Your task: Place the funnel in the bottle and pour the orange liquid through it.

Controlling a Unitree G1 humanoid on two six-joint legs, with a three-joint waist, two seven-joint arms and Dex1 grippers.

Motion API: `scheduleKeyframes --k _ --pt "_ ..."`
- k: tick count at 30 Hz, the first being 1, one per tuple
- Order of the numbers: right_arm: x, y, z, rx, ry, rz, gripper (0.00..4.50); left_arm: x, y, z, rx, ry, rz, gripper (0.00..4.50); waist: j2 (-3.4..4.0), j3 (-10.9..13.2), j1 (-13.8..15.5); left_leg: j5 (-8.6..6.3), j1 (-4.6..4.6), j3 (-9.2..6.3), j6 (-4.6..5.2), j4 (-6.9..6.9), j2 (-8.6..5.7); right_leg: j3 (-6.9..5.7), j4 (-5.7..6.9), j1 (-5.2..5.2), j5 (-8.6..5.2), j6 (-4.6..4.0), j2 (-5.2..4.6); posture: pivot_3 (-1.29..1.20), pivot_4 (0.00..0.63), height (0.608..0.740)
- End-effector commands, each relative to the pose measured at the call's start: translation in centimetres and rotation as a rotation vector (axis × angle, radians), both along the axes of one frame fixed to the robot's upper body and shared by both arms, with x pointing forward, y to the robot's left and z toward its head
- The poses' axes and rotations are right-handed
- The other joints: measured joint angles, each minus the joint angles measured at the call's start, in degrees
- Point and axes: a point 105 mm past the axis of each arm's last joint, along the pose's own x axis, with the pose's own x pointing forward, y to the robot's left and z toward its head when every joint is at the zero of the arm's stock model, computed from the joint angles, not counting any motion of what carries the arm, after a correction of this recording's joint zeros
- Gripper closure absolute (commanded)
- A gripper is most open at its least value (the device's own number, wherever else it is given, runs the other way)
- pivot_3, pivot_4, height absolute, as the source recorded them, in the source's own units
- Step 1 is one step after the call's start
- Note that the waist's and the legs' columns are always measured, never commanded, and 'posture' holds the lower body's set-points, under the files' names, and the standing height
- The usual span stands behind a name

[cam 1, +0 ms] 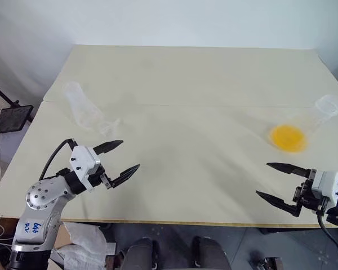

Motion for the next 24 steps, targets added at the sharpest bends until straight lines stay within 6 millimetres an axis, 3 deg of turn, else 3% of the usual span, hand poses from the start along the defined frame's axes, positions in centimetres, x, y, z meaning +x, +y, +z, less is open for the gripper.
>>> scheduleKeyframes --k 1,6,8,12,15,17,20,24 --pt "0.3 0.1 0.6 0.006 -0.044 0.0 0.02 0.0 0.2 1.3 0.001 -0.078 0.031 0.0 0.0 0.0 0.0 0.0 0.0 0.01 0.0 0.0 -0.01 0.0 -0.01 0.0 0.0 0.0 0.0 0.0 0.15 0.74" --pt "1.5 2.2 0.8 0.076 -0.049 0.054 0.02 -0.3 2.0 1.4 -0.076 -0.067 0.119 0.0 0.0 0.0 -0.1 0.0 0.01 0.01 0.0 0.0 0.0 0.02 0.0 0.01 0.0 0.0 -0.01 0.0 0.15 0.74" --pt "2.2 3.5 1.1 0.116 -0.064 0.082 0.02 -0.4 4.2 1.2 -0.148 -0.064 0.233 0.0 0.0 0.0 -0.4 -0.01 0.02 0.01 -0.02 0.0 0.02 0.04 0.01 0.0 0.0 0.0 -0.01 0.0 0.15 0.74" --pt "4.1 7.6 2.9 0.262 -0.118 0.146 0.02 -2.4 10.9 -1.0 -0.262 -0.063 0.614 0.0 0.0 0.0 -1.4 -0.06 0.09 0.01 -0.11 -0.03 0.13 0.02 0.09 -0.03 -0.04 -0.07 0.02 0.0 0.15 0.74" --pt "5.0 9.4 3.9 0.322 -0.145 0.168 0.02 -4.3 13.9 -2.2 -0.354 -0.072 0.814 0.0 -0.04 0.0 -1.2 -0.08 0.11 0.01 -0.12 -0.02 0.11 -0.01 0.14 -0.05 -0.04 -0.08 0.0 0.0 0.15 0.74" --pt "5.5 10.0 4.2 0.339 -0.153 0.177 0.02 -5.1 14.3 -2.4 -0.39 -0.079 0.861 0.0 -0.13 0.0 -0.8 -0.11 0.1 -0.02 -0.06 -0.01 0.07 -0.01 0.14 -0.03 -0.04 -0.07 -0.06 0.0 0.15 0.74" --pt "5.8 10.4 4.2 0.337 -0.153 0.189 0.02 -5.1 13.2 -2.1 -0.406 -0.078 0.834 0.0 -0.24 0.0 0.2 -0.17 0.1 -0.04 -0.01 0.0 0.01 -0.02 0.13 -0.01 -0.04 -0.07 -0.13 0.0 0.15 0.74" --pt "6.1 10.2 4.4 0.328 -0.154 0.188 0.02 -3.5 12.2 -0.9 -0.378 -0.076 0.764 0.0 -0.33 -0.1 0.1 -0.19 0.09 -0.02 -0.01 0.01 0.02 -0.01 0.09 -0.01 -0.03 -0.07 -0.12 0.0 0.15 0.74"
